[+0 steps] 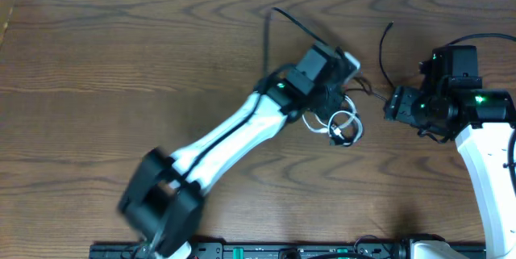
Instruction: Untangle cables
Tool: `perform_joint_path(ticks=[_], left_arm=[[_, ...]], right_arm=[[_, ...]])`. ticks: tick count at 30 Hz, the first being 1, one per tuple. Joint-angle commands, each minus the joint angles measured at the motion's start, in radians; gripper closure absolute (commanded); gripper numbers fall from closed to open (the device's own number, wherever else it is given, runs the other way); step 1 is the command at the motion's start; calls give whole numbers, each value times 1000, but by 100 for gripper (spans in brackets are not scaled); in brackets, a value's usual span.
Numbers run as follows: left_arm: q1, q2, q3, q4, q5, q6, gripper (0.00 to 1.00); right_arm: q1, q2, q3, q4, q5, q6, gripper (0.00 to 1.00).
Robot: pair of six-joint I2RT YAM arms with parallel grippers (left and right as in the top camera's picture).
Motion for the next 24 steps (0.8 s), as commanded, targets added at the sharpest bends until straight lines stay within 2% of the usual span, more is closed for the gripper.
perform_joint_path(ticks=[1, 7, 20, 23, 24], left_arm=[[17, -110, 6, 2, -10, -144, 92], [35, -225, 6, 20, -10, -289, 92], [37, -347, 6, 58, -11, -302, 92], [37, -355, 6, 58, -10, -303, 92], [37, -358, 6, 58, -10, -303, 92]], right_arm=[[11, 1, 10, 16, -172, -109, 24], [77, 6, 3, 61, -224, -150, 24], [238, 170, 0, 139, -285, -153, 21], [258, 224, 0, 147, -286, -153, 27], [262, 240, 0, 154, -286, -153, 32]])
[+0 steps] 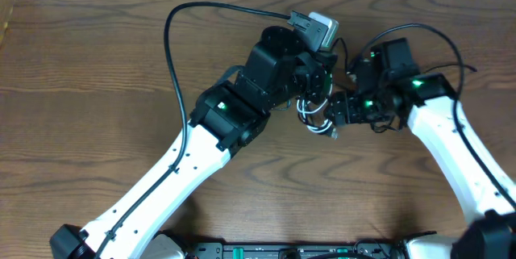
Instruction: Untangle cables
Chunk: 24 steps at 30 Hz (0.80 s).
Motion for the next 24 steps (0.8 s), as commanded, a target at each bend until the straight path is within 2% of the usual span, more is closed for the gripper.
perform_joint_path(ticks=[1, 4, 7, 9, 10, 13, 17, 21, 24], left_arm=[[5, -23, 6, 7, -10, -11, 92], [5, -26, 6, 7, -10, -29, 92], [5, -28, 6, -2, -10, -29, 92], [6, -28, 6, -19, -10, -28, 92], [7, -28, 6, -27, -11, -28, 92], [21, -28, 6, -60, -22, -28, 92], [49, -28, 6, -165, -150, -28, 92], [97, -27, 6, -321, -341, -28, 92], [151, -27, 6, -409, -448, -28, 92]], right_arm=[[21, 53, 0, 19, -27, -7, 37], [27, 101, 0, 66, -27, 27, 52], [27, 132, 0, 111, -28, 69, 83], [28, 138, 0, 122, -28, 75, 96], [28, 139, 0, 122, -27, 74, 99], [28, 140, 0, 115, -26, 74, 99], [27, 140, 0, 74, 89, 75, 99], [26, 140, 0, -7, 432, 206, 99], [23, 140, 0, -55, 602, 294, 99]])
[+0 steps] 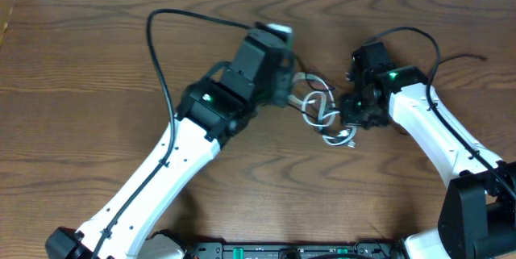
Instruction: Untangle cables
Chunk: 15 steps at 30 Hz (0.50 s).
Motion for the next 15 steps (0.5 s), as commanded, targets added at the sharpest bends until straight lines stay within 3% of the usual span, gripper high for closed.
perform_joint_path(ticks=[1, 15], left_arm=[[72, -24, 6, -58, -215, -5, 92], [378, -24, 6, -96, -227, -5, 92]], right_arm=[[-3, 4, 0, -32, 327, 145, 99], [-6, 4, 0, -34, 337, 148, 99]])
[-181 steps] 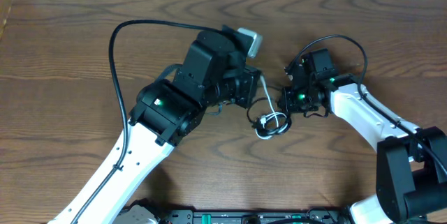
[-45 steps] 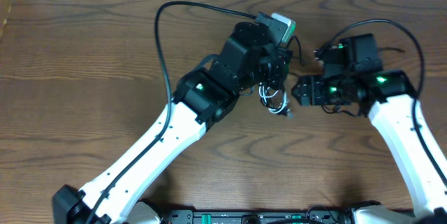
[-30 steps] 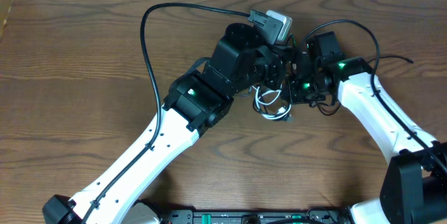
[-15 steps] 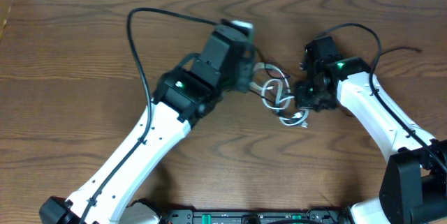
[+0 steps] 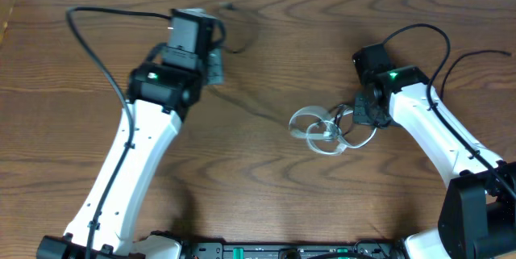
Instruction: Untangle cables
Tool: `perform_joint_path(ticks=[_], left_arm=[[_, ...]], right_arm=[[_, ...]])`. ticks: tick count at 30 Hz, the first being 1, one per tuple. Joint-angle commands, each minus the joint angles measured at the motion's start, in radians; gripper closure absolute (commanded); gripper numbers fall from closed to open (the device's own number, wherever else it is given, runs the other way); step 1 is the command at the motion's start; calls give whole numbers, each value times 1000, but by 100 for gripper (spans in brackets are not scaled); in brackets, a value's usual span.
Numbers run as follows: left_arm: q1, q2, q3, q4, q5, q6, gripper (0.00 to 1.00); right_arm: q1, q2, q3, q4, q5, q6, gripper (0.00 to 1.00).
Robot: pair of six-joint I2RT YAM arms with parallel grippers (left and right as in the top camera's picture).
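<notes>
A white cable (image 5: 322, 134) lies in loose loops on the wooden table, right of the middle. My right gripper (image 5: 359, 116) sits at the loops' right edge, apparently shut on them, though the wrist hides most of the fingers. A thin black cable (image 5: 258, 111) runs diagonally from the loops up and left to my left gripper (image 5: 214, 69), which is shut on it at the far left. The black cable's free end curls past the gripper toward the table's far edge.
The left arm's own black lead (image 5: 97, 45) arches out over the far left of the table. The right arm's lead (image 5: 435, 37) loops above its wrist. A black rail (image 5: 282, 252) runs along the front edge.
My left gripper has moved well to the left and away from the white loops, with the black cable now stretched between them. The right gripper stayed at the loops, which lie flatter and wider.
First the left gripper was over the tangled bundle at the centre and the right gripper stood apart at the right. Then both grippers met at the bundle. Then they were slightly apart with loops between them, and now the black cable is drawn out leftward.
</notes>
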Motion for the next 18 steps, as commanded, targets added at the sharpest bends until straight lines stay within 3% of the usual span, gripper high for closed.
perform_joint_path(ticks=[1, 12, 18], left_arm=[[61, -24, 7, 1, -44, -4, 93], [113, -24, 7, 1, -32, -4, 93], [111, -24, 6, -14, 219, -5, 92]], right_arm=[[-4, 4, 0, -2, 53, 19, 99], [-4, 3, 0, 0, 5, 17, 99], [-4, -9, 25, 25, -101, -96, 99]])
